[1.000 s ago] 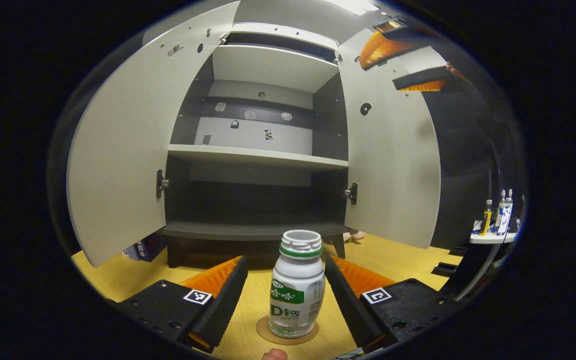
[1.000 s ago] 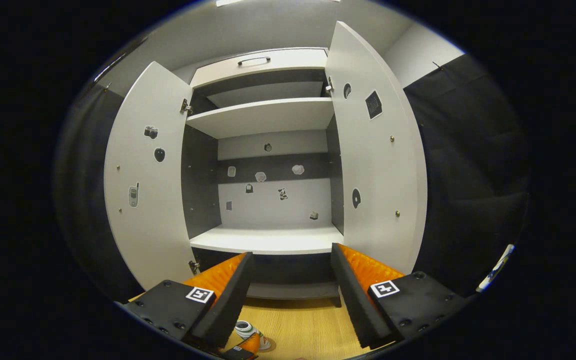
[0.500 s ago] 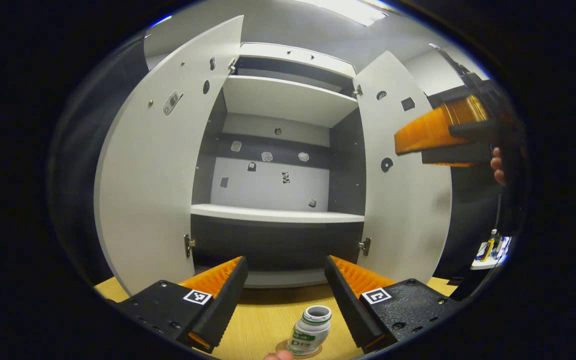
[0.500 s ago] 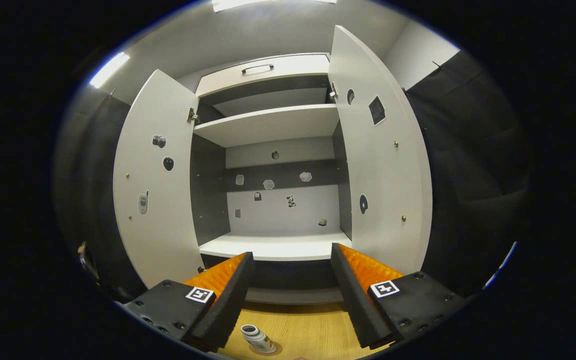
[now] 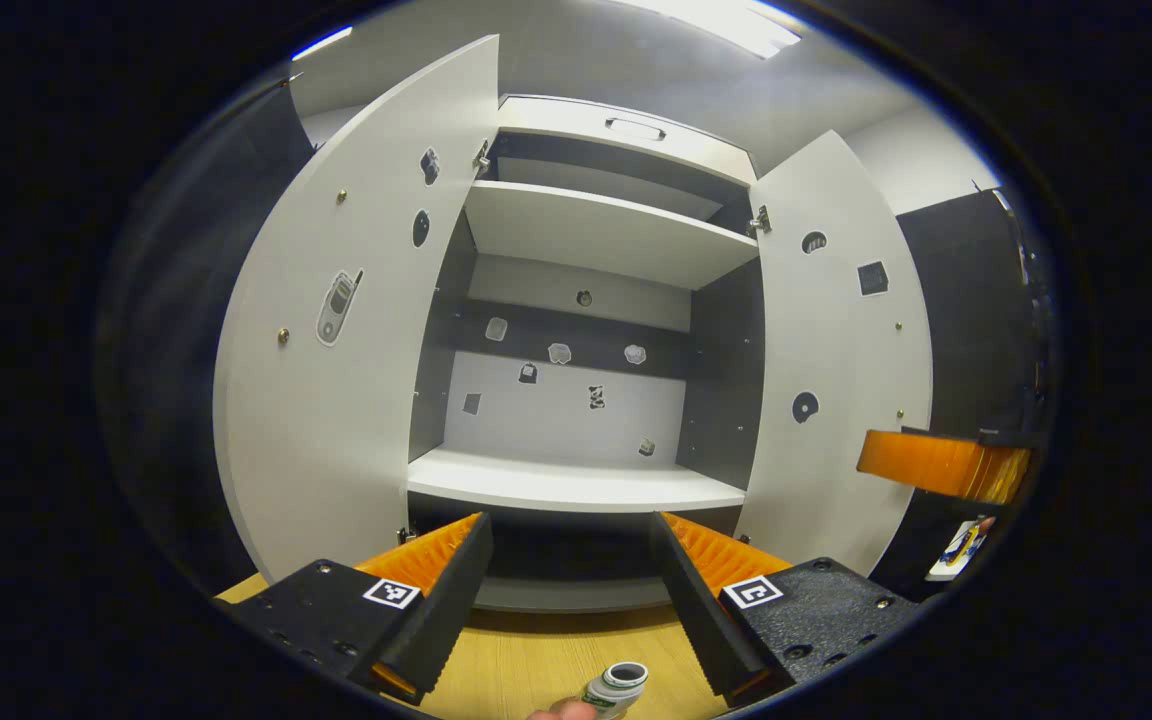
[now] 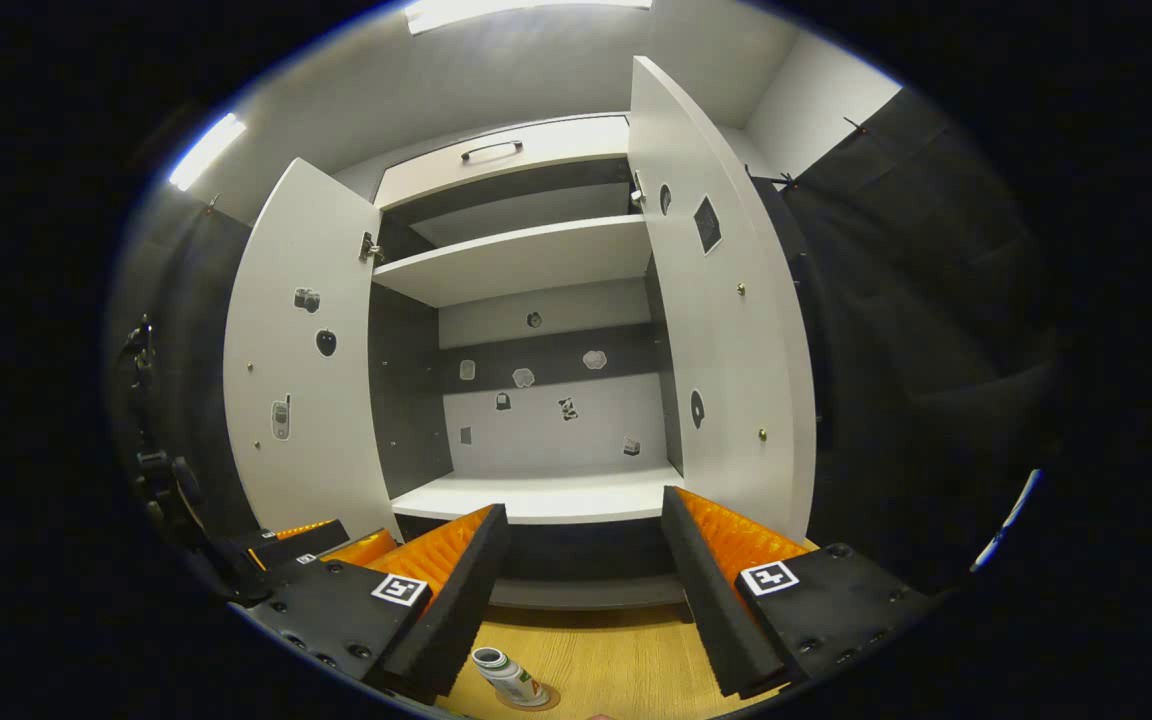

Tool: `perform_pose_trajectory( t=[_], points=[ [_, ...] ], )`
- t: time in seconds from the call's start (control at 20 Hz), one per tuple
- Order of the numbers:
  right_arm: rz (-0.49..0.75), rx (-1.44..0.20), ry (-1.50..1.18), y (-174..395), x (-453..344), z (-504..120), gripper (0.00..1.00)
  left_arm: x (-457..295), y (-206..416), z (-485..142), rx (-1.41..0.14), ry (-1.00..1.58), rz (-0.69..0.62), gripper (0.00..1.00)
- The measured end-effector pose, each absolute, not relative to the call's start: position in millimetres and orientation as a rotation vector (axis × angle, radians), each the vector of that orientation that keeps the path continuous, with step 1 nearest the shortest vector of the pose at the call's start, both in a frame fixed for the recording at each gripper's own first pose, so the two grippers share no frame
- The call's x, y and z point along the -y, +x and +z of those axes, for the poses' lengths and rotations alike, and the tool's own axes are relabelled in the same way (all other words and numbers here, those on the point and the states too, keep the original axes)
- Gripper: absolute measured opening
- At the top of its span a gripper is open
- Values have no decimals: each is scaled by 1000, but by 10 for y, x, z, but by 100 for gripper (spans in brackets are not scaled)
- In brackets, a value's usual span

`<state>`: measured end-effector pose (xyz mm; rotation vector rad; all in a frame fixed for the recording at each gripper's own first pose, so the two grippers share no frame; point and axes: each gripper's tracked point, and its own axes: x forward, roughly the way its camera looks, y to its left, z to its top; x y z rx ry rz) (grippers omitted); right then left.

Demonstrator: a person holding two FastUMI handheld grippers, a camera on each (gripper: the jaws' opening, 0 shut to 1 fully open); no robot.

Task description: Grasp the bottle in the cabinet with the left hand and place it on the coaster, then close the right door with the right hand and the left door with the left hand.

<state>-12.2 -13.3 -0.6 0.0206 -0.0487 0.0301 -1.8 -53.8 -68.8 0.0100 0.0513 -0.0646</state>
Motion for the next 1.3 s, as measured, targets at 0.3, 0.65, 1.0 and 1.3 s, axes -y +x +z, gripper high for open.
perform_pose_trajectory(
  t=[0.3,0.65,1.0,1.3],
  points=[
    [5,41,-9,-279,333,46,92,352,49,-484,-32,54,0,95],
    [-36,95,-36,-569,716,425,98,247,53,-596,-52,11,23,95],
    [-255,142,-31,-756,1676,813,91,140,67,-635,-57,8,39,95],
    [-357,101,-55,-338,2252,885,92,72,39,-676,-67,4,45,95]
  ],
)
